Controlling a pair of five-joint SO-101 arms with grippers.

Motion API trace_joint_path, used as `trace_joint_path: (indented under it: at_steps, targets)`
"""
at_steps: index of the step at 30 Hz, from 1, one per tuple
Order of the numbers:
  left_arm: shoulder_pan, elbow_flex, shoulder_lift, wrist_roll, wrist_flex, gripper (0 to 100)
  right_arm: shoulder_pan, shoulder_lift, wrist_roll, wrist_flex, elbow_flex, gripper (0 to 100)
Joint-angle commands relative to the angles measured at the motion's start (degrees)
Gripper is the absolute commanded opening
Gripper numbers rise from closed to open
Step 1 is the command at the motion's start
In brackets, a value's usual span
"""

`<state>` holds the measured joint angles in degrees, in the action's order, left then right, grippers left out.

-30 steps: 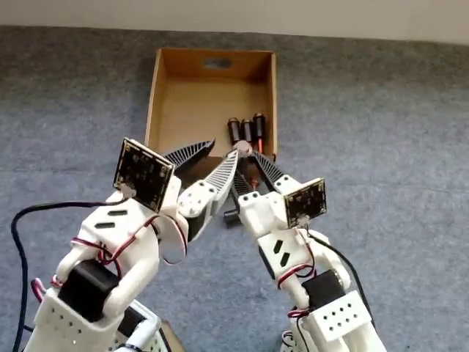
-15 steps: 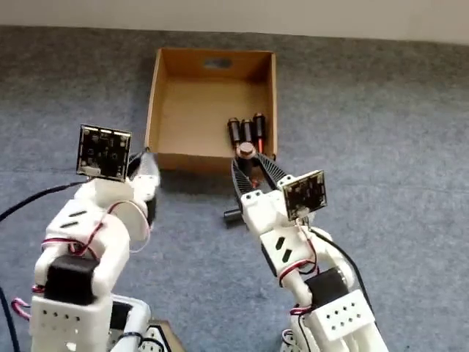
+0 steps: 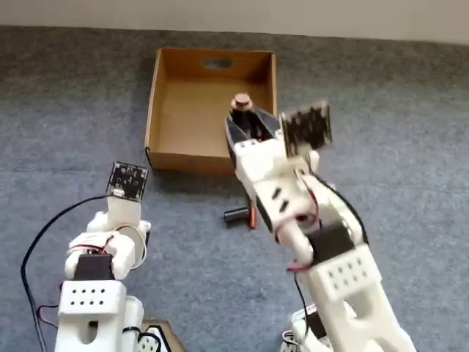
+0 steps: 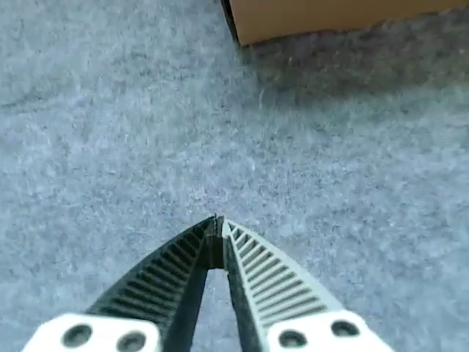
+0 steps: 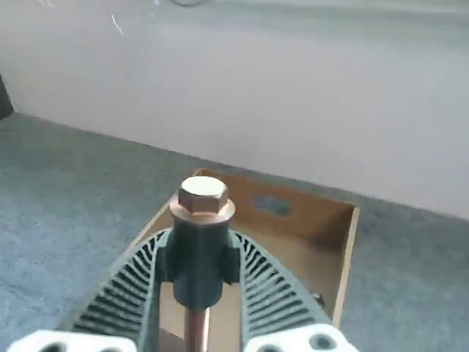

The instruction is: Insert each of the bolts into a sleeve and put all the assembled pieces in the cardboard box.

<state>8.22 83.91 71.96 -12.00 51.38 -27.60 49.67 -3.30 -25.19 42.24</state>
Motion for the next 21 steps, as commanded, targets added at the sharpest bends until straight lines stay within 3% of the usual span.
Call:
trace_joint_path:
  at_steps: [1, 11, 21]
  targets:
    - [-1.45, 1.36, 0.48, -0.26, -3.96, 2, 0.75, -16.57, -7.30, 2.33, -11.65, 0.6]
    - [-4.62, 4.18, 0.48, -0.35, -4.31, 2, 0.84, -54.55, -8.35, 8.04, -28.88, 0.6]
    - [-5.76, 4.26, 0.48, -0.35, -4.22, 2, 1.71, -72.13, -8.35, 5.49, -42.86, 0.6]
